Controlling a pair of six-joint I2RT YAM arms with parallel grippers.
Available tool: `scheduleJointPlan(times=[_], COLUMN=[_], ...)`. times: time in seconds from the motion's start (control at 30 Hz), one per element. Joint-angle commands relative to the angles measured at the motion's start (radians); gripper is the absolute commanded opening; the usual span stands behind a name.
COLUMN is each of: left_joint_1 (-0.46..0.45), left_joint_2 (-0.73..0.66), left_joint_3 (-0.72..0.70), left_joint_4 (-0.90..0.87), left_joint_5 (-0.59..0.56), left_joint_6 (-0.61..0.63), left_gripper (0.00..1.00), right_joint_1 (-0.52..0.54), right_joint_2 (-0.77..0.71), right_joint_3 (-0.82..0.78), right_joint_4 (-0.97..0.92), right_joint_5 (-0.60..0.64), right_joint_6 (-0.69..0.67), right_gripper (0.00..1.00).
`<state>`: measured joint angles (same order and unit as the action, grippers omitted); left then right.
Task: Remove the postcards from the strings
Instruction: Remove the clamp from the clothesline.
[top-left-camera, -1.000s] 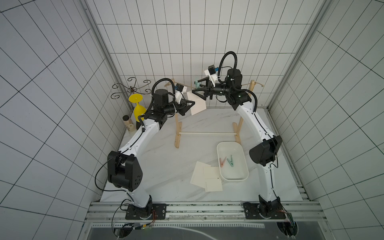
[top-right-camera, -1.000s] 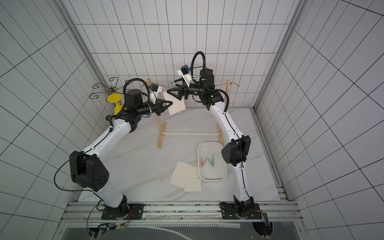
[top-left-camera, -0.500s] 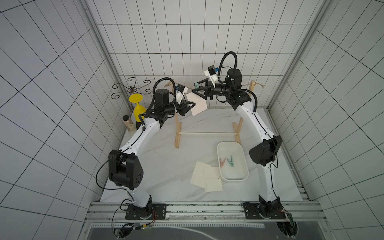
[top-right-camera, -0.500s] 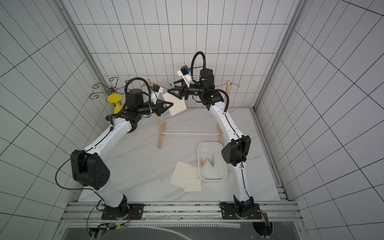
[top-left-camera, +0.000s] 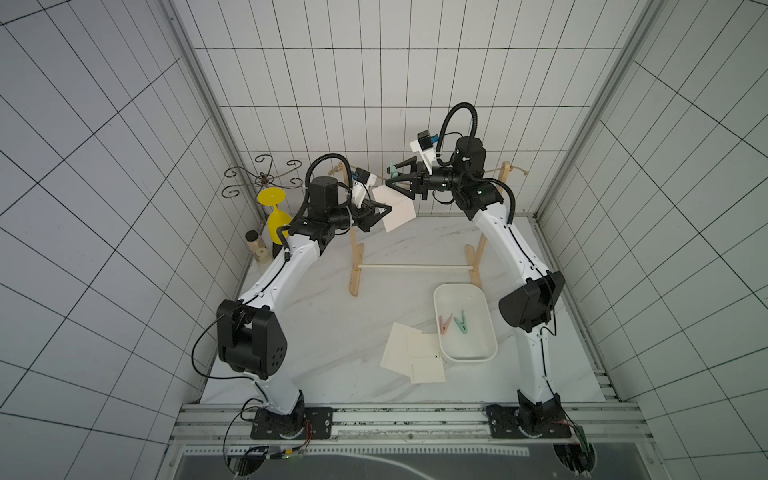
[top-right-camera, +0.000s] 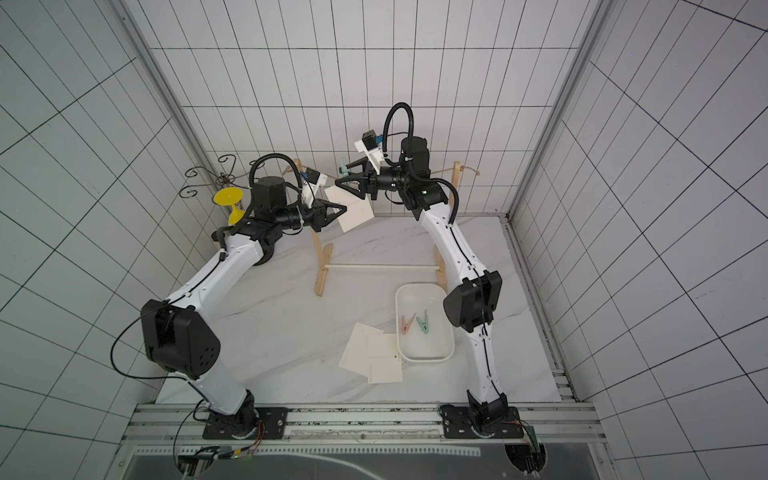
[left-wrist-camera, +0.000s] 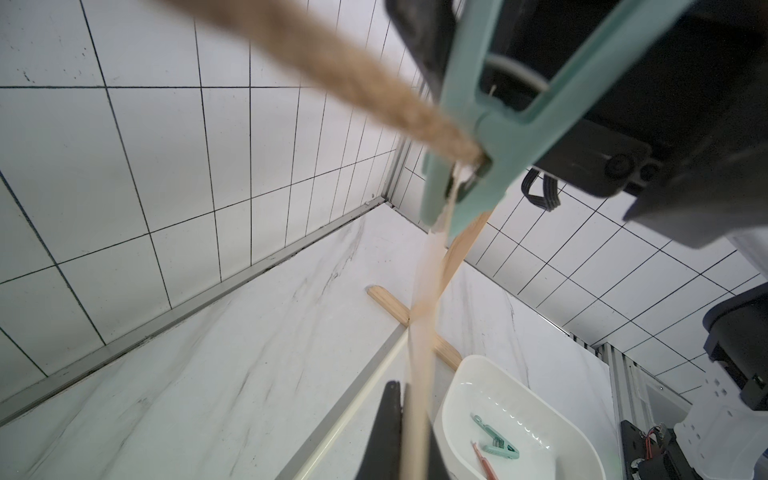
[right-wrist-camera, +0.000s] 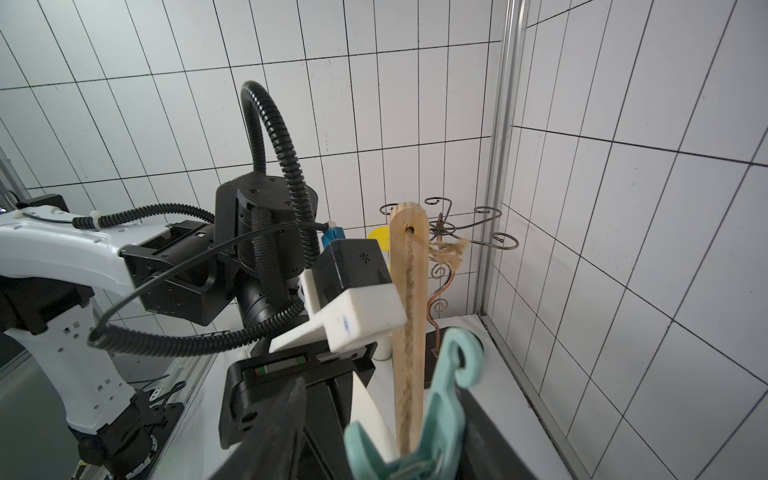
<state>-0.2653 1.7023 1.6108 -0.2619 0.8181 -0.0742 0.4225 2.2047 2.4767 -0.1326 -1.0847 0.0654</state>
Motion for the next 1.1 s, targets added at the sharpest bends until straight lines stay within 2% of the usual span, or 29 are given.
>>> scheduleJointPlan(times=[0.0, 0.2, 0.67, 1.07], left_joint_1=[0.004, 0.003, 0.004, 0.004], left_joint_2=[0.021, 0.026, 0.033, 0.036], left_joint_3=[0.026, 0.032, 0.042, 0.044], left_joint_4=[-0.020, -0.033, -0.056, -0.060], left_joint_5=[0.014, 0.015, 0.006, 0.006], left_joint_6=[0.022, 0.024, 0.039, 0.040], left_gripper=[0.00, 0.00, 0.00, 0.00], right_joint_1=[-0.003, -0.006, -0.012, -0.016], right_joint_2=[-0.029, -0.030, -0.033, -0.034], right_joint_3=[-0.037, -0.042, -0.045, -0.048], right_joint_4=[0.013, 0.014, 0.014, 0.014], right_joint_5=[-0.059, -0.072, -0.080, -0.084], right_joint_6=[0.011, 0.011, 0.011, 0.013], right_gripper=[0.52, 0.47, 0.44, 0.34])
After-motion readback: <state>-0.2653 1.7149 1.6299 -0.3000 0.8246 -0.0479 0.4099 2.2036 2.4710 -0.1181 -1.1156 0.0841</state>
